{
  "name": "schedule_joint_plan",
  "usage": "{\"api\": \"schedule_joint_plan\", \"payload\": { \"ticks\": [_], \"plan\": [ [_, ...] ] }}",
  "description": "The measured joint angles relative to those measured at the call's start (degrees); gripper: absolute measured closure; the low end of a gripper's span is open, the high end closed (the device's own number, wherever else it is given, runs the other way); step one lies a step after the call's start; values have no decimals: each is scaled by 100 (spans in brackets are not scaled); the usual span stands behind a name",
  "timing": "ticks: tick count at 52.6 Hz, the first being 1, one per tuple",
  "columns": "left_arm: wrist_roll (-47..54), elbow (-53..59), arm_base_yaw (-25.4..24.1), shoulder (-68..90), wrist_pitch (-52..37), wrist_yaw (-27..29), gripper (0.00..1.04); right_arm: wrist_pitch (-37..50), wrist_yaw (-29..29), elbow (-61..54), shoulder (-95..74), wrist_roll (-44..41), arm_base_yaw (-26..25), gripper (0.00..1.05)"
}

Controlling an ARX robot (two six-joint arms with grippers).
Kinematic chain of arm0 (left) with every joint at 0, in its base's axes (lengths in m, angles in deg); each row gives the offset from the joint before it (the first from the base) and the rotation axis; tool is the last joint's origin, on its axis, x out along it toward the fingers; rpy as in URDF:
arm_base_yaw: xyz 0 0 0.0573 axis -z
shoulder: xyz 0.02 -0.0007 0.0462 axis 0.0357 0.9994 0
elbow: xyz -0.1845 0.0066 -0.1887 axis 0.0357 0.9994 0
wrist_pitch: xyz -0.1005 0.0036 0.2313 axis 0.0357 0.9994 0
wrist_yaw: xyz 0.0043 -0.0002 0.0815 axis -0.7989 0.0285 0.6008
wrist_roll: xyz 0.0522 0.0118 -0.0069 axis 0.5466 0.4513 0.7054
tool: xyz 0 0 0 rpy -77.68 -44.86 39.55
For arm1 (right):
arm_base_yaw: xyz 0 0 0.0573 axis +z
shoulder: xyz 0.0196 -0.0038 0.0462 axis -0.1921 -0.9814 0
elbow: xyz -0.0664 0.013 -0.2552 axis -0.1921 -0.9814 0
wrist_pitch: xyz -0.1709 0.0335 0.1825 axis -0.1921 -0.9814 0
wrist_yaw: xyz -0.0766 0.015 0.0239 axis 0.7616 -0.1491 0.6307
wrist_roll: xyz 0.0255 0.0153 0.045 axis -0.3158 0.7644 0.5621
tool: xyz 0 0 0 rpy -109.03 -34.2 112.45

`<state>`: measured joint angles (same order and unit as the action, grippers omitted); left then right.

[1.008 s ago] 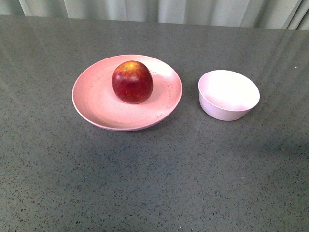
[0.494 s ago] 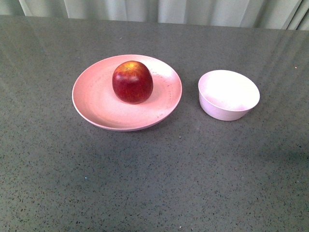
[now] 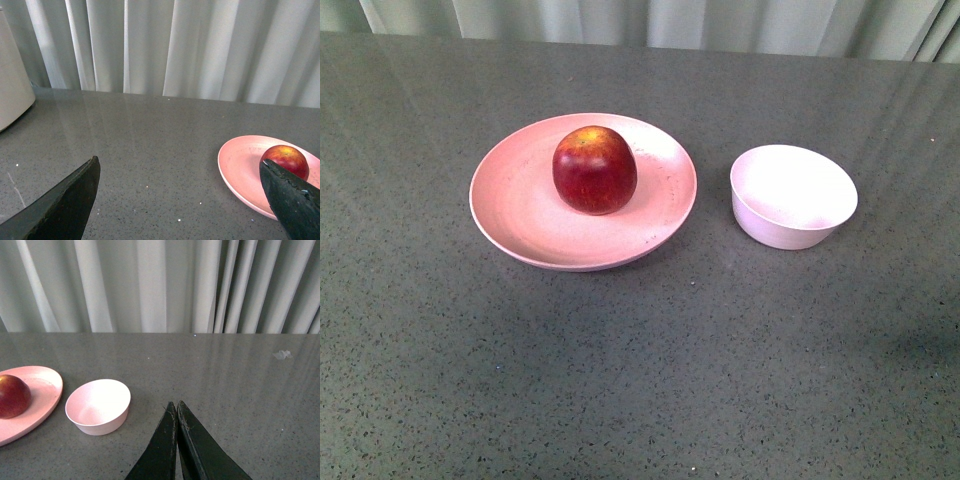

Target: Move apple from plate to bowl

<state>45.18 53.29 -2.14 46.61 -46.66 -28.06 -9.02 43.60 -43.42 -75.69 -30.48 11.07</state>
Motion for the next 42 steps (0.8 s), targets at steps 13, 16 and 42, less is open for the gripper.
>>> {"api": "schedule_joint_plan", "payload": {
  "ticks": [13,16,42],
  "plan": [
    [0,0,0,0,0,0,9,-9,0,0,17,-4,0,88],
    [0,0,0,0,0,0,9,-11,0,0,17,-4,0,80],
    [-990,-2105,815,6074,-1403,-2184,9,-13,0,0,22,-2,0,9]
  ]
}}
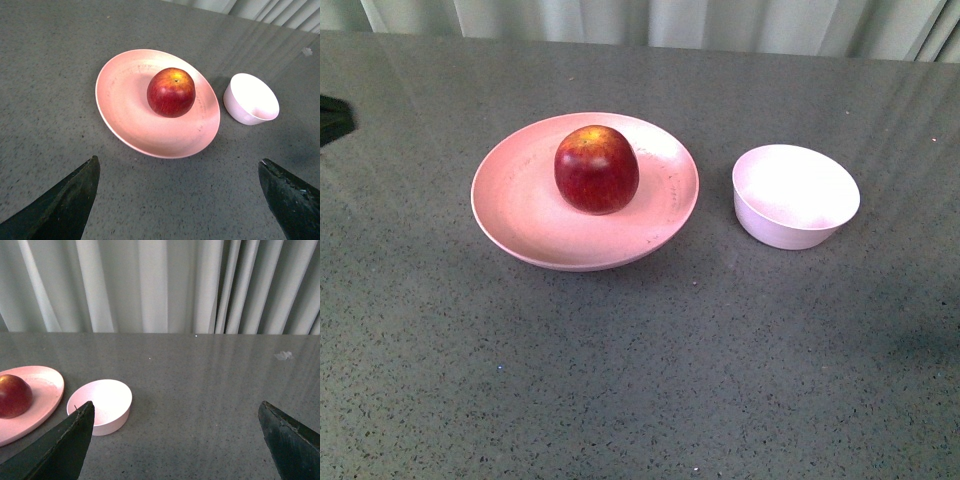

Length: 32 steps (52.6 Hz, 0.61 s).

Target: Move apple from plate to bowl

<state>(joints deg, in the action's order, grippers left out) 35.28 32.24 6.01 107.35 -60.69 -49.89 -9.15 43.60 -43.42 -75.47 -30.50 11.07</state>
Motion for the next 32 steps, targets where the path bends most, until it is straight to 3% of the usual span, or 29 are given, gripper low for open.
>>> {"api": "schedule_joint_plan", "payload": {
  "ticks": [10,32],
  "plan": [
    [-33,-774,730,1777,-848,343,9,0,0,0,0,0,0,9],
    [46,-2009,1338,3807,-1235,1008,9,0,0,0,0,0,0,9]
  ]
}}
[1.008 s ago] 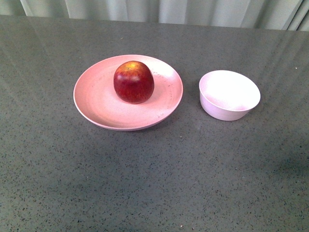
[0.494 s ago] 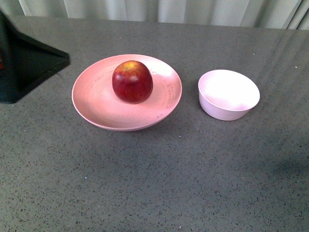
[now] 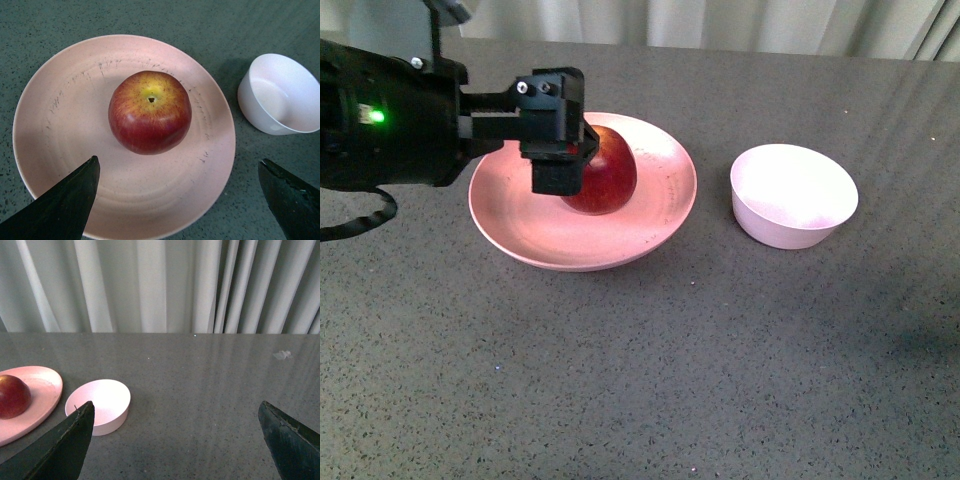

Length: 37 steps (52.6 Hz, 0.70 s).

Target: Move apple from plate to bowl

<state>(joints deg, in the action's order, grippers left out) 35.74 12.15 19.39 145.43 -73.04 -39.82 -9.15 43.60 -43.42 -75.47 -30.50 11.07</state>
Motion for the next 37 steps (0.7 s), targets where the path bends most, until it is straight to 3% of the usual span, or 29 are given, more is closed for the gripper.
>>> {"api": "schedule_joint_plan", "payload": {
  "ticks": [37],
  "plan": [
    [472,-1517,282,1617,238,717,9,0,0,0,0,0,0,9]
  ]
}}
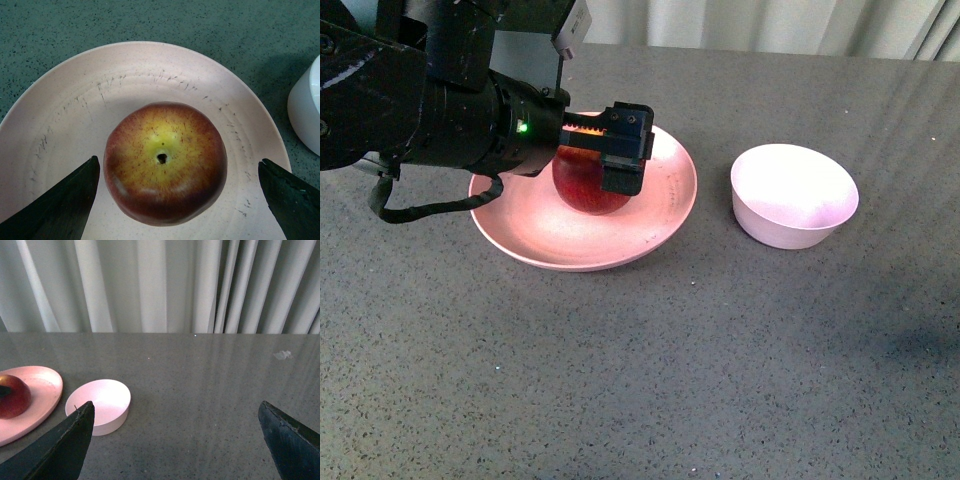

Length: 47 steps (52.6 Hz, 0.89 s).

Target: Move apple from plate to bowl

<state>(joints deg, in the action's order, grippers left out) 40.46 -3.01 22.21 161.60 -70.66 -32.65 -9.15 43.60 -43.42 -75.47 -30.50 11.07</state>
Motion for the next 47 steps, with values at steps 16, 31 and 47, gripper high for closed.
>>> {"api": "schedule_joint_plan", "payload": {
  "ticks": [16,31,47],
  "plan": [
    [-9,-398,-2,380,267,170,9,0,0,0,0,0,0,9],
    [-28,-496,90,424,369,321,26,-2,0,0,0,0,0,9],
    [-33,-520,114,422,420,378,33,-2,0,0,0,0,0,9]
  ]
}}
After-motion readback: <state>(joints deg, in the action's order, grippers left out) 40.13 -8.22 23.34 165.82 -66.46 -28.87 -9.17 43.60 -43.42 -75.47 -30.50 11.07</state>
